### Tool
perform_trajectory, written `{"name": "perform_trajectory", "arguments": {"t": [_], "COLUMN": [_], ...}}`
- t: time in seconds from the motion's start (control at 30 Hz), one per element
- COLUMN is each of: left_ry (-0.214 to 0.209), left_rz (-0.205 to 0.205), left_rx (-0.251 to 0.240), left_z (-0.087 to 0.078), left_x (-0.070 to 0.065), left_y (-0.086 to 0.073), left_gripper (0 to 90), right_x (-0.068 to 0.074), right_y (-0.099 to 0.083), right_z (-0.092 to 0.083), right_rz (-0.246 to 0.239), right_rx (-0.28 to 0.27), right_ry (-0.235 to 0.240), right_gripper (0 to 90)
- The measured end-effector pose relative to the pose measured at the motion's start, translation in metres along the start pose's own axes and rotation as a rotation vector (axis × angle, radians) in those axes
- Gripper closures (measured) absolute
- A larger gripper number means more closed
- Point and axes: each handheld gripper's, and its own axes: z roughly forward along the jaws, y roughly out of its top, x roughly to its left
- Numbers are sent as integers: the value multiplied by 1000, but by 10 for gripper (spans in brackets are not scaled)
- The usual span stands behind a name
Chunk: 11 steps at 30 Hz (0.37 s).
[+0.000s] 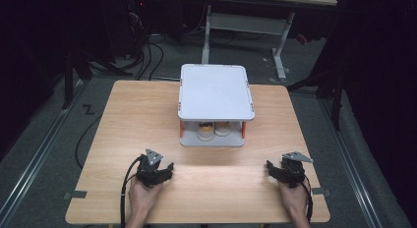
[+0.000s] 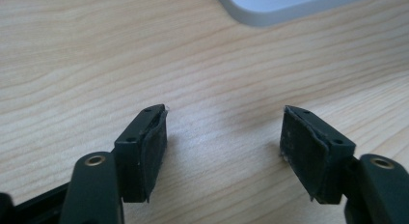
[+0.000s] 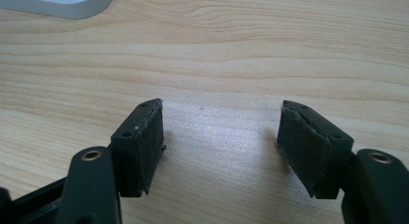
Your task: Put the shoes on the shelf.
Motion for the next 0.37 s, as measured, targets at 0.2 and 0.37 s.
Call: {"name": "perform_trajectory", "arguments": {"t": [0.2,0.37], "left_ry": [3,-2], "left_rz": [-8,-10], "left_rx": [-4,0], "left_z": [1,0], "left_x": [0,1], "left_y": [0,0], "left_gripper": [324,322], "right_x": [0,0], "right_y": [0,1], "right_z": [1,1], "right_rz": [-4,-4], "right_rx": [-1,-1], "right_ry": [3,3], "right_gripper": [325,323]}}
